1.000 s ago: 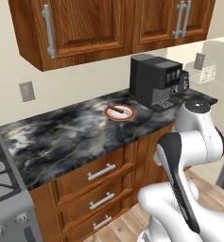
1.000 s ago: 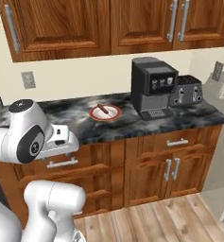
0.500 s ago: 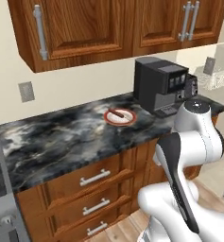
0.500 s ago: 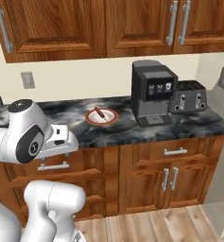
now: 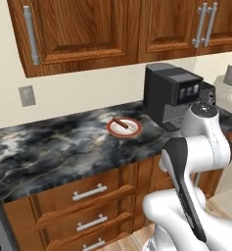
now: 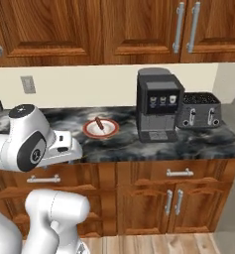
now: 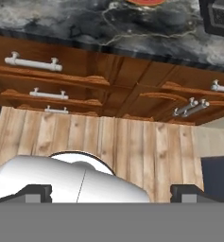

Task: Place the cold items (eggplant and lime) from the fridge in one tupperware on the dining counter. Place the warm items (kebab skewer and hot dog) in the stove area in another tupperware.

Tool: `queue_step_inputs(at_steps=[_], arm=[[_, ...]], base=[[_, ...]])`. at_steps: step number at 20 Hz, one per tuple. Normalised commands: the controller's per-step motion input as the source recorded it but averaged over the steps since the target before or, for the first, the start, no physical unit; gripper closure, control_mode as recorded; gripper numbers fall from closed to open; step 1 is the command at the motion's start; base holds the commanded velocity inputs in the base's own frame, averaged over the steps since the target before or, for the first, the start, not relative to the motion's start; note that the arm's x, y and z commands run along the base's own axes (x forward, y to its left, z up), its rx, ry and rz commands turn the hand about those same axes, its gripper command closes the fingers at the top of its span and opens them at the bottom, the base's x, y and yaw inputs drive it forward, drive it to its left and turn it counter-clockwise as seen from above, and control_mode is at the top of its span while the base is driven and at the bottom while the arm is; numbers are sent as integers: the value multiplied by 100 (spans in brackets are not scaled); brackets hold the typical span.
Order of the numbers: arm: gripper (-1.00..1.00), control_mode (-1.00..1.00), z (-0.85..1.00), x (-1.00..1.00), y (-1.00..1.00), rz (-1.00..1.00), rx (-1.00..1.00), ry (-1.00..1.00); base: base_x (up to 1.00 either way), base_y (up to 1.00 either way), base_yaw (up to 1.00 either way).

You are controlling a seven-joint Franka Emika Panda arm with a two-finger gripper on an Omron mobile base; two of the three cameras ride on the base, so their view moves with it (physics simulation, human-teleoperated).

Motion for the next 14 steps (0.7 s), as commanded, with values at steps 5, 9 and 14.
queue_step_inputs(at_steps=[5, 9, 14], arm=[[-100, 100, 0, 0, 0, 0, 0, 0], [-100, 100, 0, 0, 0, 0, 0, 0], [-100, 100, 0, 0, 0, 0, 0, 0]], base=[[55, -30, 24], [76, -23, 25], [70, -18, 25]])
